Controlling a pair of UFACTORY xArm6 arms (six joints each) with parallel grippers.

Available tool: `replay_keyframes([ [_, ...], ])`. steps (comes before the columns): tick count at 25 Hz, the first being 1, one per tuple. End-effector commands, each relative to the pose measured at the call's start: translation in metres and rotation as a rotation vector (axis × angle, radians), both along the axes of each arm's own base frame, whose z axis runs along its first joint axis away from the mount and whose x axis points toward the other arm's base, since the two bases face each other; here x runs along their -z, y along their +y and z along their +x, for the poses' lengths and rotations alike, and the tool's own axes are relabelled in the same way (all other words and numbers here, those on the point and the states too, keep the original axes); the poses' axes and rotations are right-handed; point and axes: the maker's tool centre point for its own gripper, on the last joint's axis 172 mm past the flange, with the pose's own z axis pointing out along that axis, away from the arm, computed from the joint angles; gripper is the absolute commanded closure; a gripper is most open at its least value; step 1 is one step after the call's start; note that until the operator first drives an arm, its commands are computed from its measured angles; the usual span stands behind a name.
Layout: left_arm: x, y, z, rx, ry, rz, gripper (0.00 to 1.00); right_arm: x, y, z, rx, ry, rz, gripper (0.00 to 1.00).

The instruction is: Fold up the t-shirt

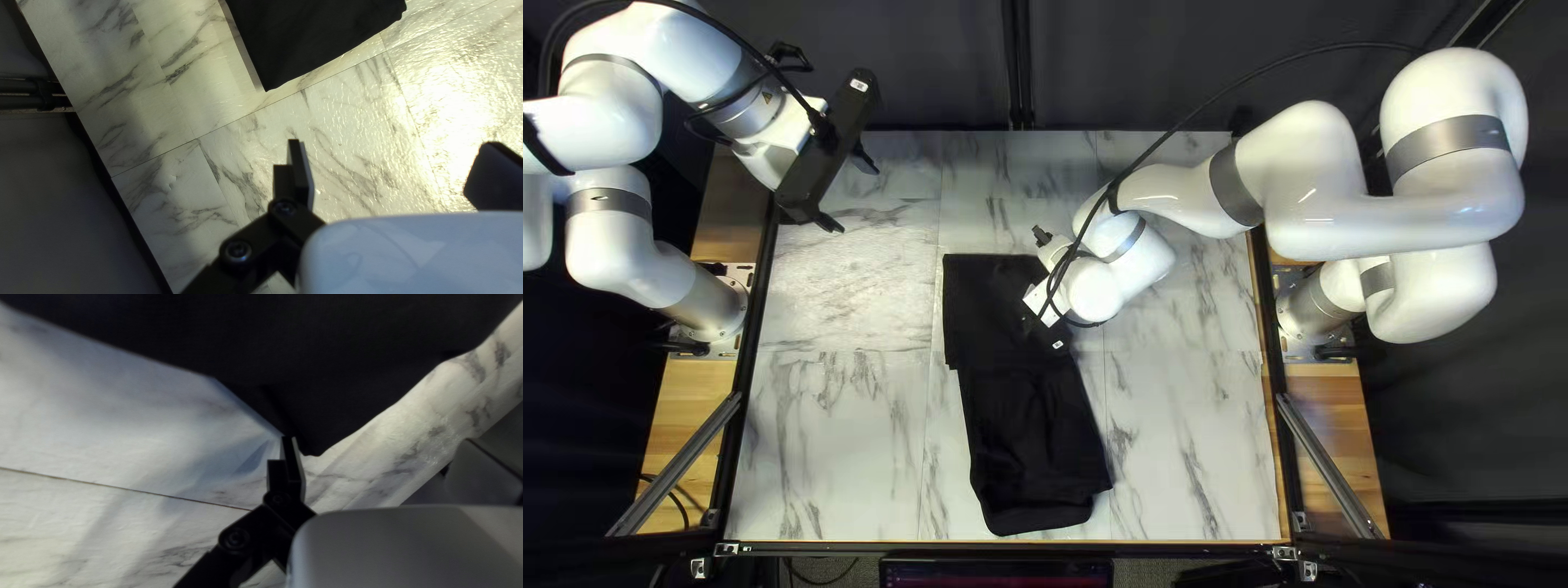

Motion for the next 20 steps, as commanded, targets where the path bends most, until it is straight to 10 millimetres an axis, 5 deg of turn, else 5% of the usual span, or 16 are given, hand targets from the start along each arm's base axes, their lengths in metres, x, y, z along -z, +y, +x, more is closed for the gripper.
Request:
replay_keyframes([
  [1,0.0,0.0,0.0,0.0,0.0,0.0,0.0,0.0012,-0.0021,0.0032,-0.004,0.002,-0.002,0.13],
  [20,0.0,0.0,0.0,0.0,0.0,0.0,0.0,-0.0076,-0.0048,-0.0022,0.009,-0.007,0.001,0.12],
])
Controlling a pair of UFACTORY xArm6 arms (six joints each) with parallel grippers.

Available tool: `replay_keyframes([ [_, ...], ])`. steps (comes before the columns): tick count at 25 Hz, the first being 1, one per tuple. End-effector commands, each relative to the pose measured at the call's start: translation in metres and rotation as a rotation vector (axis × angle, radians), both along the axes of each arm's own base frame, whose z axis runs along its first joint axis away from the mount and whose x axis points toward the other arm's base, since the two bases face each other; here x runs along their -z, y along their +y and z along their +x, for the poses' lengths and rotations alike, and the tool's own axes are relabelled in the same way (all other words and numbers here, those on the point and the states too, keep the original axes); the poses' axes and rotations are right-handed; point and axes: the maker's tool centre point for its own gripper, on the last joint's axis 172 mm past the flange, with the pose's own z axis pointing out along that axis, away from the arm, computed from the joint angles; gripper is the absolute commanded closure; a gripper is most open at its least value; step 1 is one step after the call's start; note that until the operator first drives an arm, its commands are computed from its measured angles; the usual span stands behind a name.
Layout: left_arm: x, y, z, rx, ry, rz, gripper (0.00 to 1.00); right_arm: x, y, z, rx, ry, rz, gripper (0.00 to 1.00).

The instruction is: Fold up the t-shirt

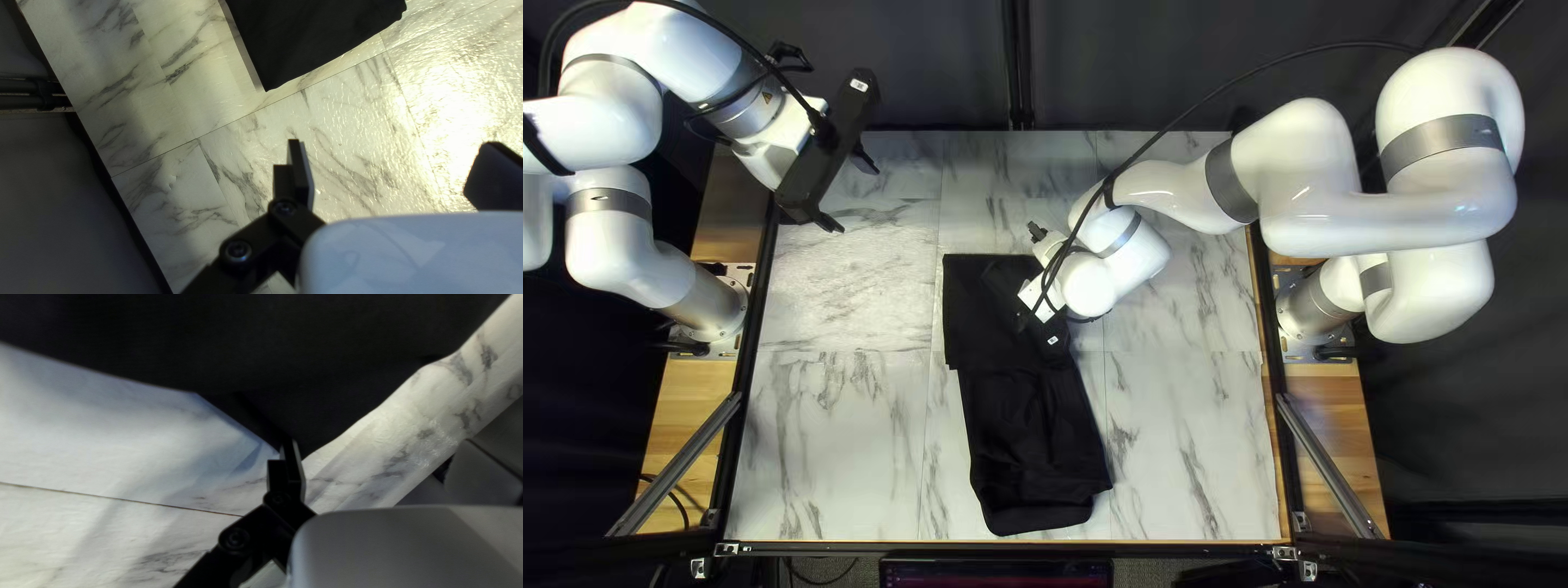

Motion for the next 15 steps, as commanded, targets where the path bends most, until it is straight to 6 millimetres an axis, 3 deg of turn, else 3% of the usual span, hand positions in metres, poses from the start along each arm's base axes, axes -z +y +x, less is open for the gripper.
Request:
replay_keyframes([
  [1,0.0,0.0,0.0,0.0,0.0,0.0,0.0,-0.0006,0.0044,-0.0056,0.005,0.005,-0.003,0.12],
  [15,0.0,0.0,0.0,0.0,0.0,0.0,0.0,0.0055,0.0104,-0.0012,-0.001,0.016,-0.005,0.11],
])
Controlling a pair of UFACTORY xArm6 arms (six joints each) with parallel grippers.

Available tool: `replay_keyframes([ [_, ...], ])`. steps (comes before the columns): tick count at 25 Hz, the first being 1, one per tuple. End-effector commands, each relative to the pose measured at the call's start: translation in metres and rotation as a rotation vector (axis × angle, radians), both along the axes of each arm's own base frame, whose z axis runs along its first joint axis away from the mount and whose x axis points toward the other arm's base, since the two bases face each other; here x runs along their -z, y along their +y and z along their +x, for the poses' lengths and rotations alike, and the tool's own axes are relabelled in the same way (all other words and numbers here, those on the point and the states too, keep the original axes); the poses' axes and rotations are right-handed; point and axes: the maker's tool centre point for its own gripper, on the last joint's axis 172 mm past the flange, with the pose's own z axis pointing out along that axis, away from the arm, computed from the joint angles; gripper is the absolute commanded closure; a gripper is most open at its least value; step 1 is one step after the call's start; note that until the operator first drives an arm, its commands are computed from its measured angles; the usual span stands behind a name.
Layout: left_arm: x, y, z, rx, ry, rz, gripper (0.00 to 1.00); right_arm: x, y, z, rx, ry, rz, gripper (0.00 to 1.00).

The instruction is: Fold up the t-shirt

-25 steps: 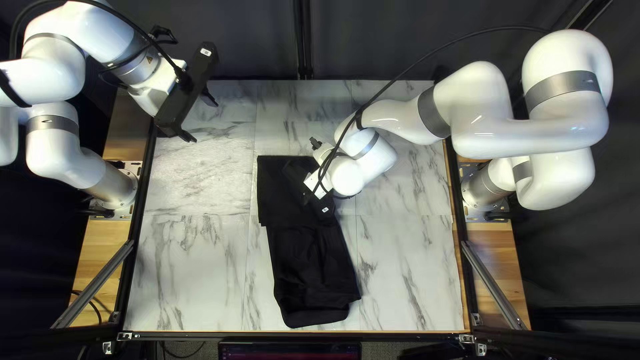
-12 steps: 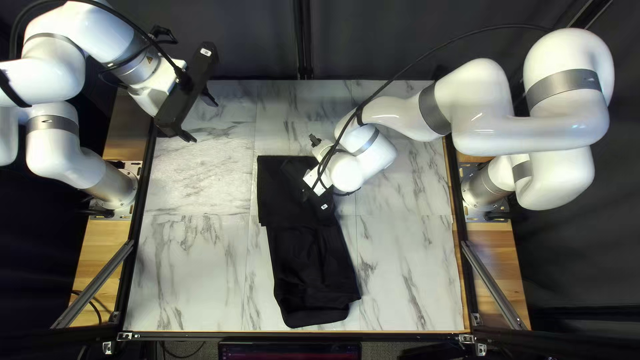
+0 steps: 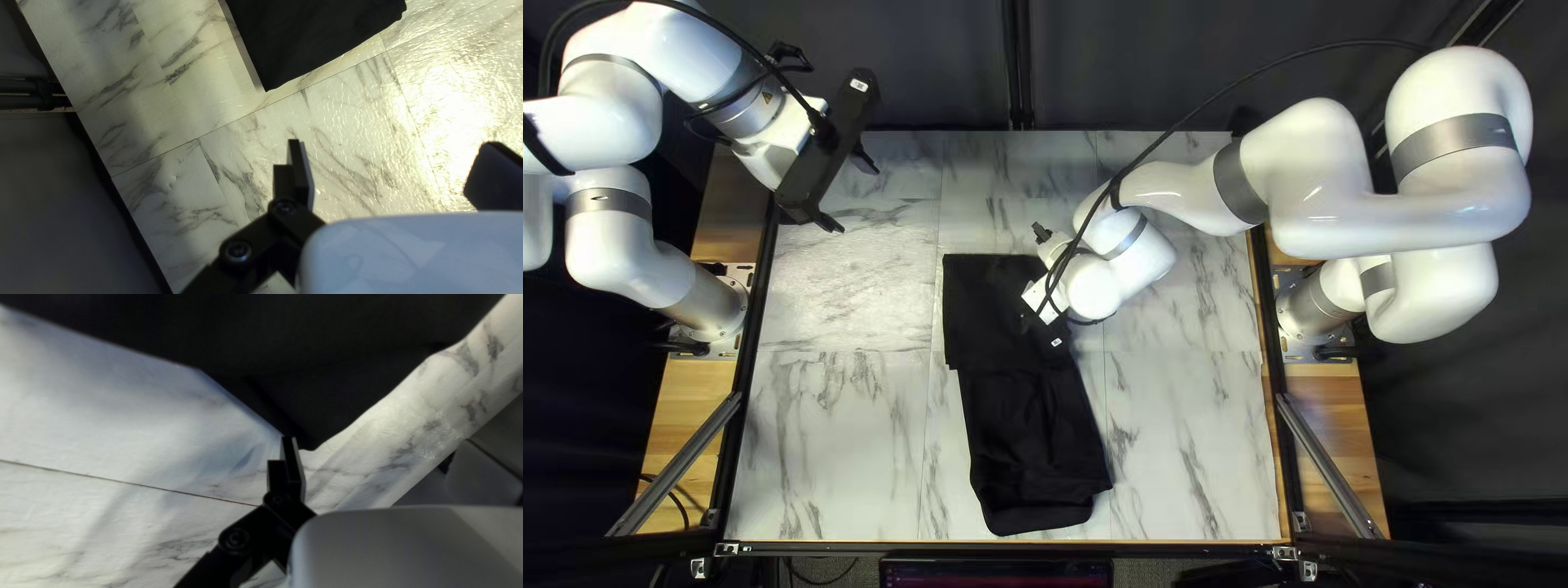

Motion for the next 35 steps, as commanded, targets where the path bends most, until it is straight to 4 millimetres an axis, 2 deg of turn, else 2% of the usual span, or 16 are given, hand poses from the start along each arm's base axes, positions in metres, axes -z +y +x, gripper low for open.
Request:
replay_keyframes([
  [1,0.0,0.0,0.0,0.0,0.0,0.0,0.0,0.001,0.0,0.003,-0.004,0.0,0.0,0.11],
  [15,0.0,0.0,0.0,0.0,0.0,0.0,0.0,-0.016,-0.022,0.019,-0.016,-0.041,0.01,0.11],
  [22,0.0,0.0,0.0,0.0,0.0,0.0,0.0,-0.018,-0.039,0.012,-0.007,-0.062,0.03,0.11],
  [31,0.0,0.0,0.0,0.0,0.0,0.0,0.0,0.004,-0.019,-0.004,0.006,-0.044,0.043,0.11],
  [35,0.0,0.0,0.0,0.0,0.0,0.0,0.0,0.007,-0.015,-0.005,0.008,-0.039,0.048,0.11],
])
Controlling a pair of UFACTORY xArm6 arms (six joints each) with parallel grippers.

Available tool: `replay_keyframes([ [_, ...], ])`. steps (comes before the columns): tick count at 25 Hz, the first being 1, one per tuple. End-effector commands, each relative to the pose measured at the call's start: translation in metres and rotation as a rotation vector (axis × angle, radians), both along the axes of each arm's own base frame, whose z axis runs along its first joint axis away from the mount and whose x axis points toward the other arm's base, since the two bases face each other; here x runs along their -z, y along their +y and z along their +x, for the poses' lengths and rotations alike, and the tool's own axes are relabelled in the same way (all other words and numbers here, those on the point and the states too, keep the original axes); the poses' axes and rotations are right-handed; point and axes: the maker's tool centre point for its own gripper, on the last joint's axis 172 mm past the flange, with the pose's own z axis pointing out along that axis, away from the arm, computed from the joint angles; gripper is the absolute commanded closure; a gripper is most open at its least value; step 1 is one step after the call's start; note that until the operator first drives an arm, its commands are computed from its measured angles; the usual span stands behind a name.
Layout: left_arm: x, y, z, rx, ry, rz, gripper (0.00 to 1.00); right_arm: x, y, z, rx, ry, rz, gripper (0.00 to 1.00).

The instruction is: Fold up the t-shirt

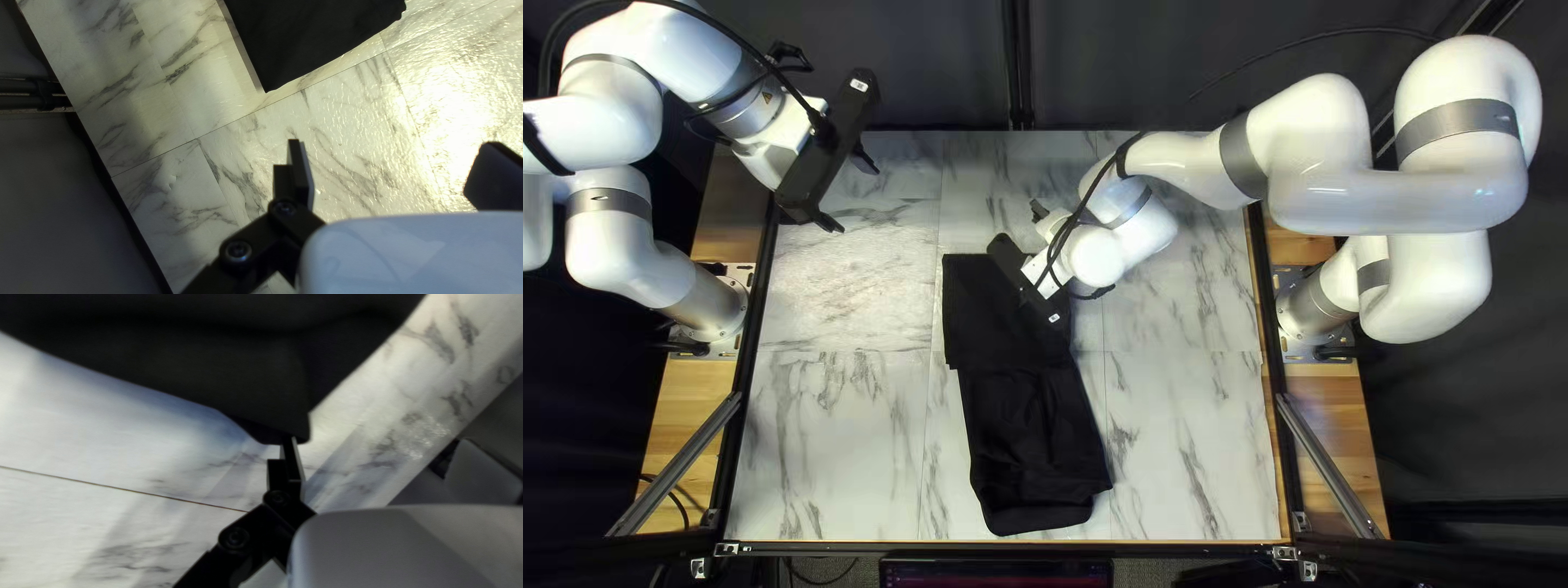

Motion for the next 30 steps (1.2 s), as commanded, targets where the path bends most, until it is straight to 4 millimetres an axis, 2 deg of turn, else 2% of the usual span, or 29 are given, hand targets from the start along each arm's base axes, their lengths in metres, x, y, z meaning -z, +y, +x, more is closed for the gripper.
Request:
replay_keyframes([
  [1,0.0,0.0,0.0,0.0,0.0,0.0,0.0,0.001,0.004,0.0,0.002,0.002,0.005,0.12],
  [13,0.0,0.0,0.0,0.0,0.0,0.0,0.0,-0.005,0.014,0.013,-0.01,-0.024,0.003,0.12],
  [15,0.0,0.0,0.0,0.0,0.0,0.0,0.0,-0.005,0.014,0.014,-0.012,-0.029,0.005,0.15],
  [17,0.0,0.0,0.0,0.0,0.0,0.0,0.0,-0.004,0.015,0.014,-0.013,-0.033,0.004,0.27],
  [18,0.0,0.0,0.0,0.0,0.0,0.0,0.0,-0.004,0.016,0.015,-0.014,-0.033,0.001,0.76],
  [19,0.0,0.0,0.0,0.0,0.0,0.0,0.0,-0.003,0.017,0.015,-0.015,-0.034,-0.001,0.98],
  [20,0.0,0.0,0.0,0.0,0.0,0.0,0.0,-0.003,0.018,0.015,-0.016,-0.034,-0.003,1.0],
  [30,0.0,0.0,0.0,0.0,0.0,0.0,0.0,-0.007,0.021,0.013,-0.014,-0.035,-0.008,1.0],
])
